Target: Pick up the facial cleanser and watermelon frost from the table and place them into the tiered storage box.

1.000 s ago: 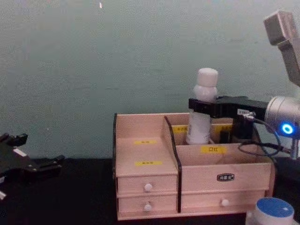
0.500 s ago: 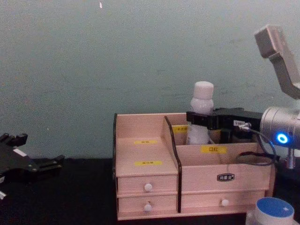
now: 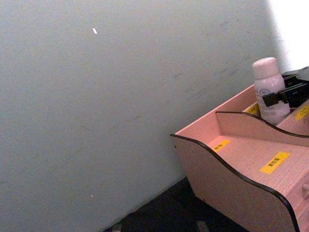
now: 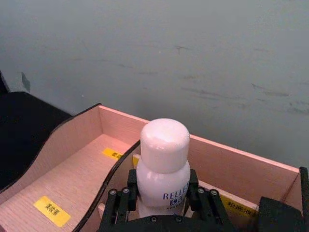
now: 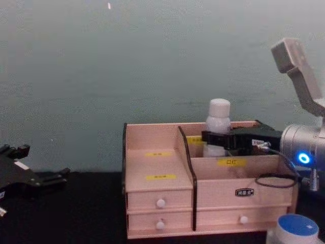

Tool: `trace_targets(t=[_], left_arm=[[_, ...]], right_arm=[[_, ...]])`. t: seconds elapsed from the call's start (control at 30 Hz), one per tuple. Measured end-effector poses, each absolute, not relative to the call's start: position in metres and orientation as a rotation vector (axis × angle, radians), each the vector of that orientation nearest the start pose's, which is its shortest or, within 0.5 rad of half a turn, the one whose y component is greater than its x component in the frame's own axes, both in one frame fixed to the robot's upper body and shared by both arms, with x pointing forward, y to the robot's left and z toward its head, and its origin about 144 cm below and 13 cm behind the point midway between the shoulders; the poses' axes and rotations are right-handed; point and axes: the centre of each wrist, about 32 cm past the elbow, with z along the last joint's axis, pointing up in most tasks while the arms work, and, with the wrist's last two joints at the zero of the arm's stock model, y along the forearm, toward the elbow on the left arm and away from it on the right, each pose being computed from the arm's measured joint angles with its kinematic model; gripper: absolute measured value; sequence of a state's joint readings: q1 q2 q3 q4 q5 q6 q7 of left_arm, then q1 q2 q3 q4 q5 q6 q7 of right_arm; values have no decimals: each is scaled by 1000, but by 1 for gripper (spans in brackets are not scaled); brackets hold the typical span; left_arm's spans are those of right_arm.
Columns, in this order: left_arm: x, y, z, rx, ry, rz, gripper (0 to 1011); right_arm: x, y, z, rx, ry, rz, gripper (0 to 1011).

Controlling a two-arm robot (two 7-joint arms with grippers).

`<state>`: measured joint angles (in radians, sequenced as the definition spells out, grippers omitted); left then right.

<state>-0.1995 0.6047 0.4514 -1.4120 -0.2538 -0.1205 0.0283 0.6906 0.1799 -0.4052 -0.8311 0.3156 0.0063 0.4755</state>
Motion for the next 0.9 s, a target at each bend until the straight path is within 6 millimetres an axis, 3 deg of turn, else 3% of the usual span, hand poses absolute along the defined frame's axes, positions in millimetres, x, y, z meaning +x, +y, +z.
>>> trace_targets(t=[0.67, 0.9], left_arm=[[489, 310, 1140, 304, -285, 1248, 1001], [489, 310, 1140, 304, -285, 1248, 1001]], right_arm=[[632, -226, 1179, -143, 62, -924, 590], [632, -226, 1179, -143, 61, -924, 805]])
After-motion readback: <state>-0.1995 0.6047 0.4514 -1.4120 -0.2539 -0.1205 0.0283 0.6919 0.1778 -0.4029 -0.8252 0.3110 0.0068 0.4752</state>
